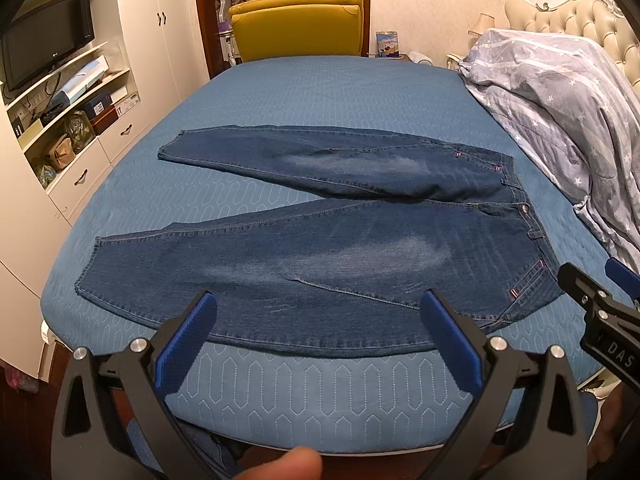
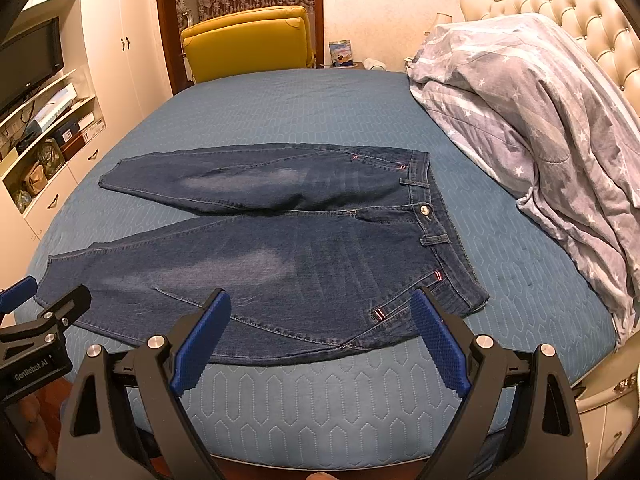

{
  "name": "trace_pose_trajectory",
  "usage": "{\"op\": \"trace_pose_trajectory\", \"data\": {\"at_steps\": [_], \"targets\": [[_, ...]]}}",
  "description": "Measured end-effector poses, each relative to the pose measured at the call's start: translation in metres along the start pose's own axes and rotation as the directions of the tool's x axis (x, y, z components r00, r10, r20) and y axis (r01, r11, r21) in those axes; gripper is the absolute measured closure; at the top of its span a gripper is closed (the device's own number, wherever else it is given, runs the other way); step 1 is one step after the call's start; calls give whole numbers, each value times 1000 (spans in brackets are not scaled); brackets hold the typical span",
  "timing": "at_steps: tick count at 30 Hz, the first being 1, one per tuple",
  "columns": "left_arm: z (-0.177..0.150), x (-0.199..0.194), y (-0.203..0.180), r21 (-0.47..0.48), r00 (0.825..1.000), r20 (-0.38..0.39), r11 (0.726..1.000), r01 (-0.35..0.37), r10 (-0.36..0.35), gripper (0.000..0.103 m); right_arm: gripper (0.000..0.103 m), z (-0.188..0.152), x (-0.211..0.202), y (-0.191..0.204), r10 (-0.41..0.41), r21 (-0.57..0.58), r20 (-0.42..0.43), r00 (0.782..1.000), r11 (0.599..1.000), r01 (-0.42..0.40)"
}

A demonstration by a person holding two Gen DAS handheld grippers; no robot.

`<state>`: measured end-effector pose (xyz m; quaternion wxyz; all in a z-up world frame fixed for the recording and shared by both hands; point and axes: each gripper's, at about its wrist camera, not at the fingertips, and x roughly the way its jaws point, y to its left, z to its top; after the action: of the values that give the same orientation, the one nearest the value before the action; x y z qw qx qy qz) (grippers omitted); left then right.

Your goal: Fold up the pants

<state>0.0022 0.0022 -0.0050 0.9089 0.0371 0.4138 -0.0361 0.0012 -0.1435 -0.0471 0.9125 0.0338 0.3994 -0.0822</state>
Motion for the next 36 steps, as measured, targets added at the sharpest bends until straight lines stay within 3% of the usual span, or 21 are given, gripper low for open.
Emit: {"op": "trace_pose_trajectory", "data": {"at_steps": [36], "targets": [[3,0,0,-2,1000,-6,1000,3,-3,1,15,1,-1,1,0,-6,0,1000,1000,0]]}}
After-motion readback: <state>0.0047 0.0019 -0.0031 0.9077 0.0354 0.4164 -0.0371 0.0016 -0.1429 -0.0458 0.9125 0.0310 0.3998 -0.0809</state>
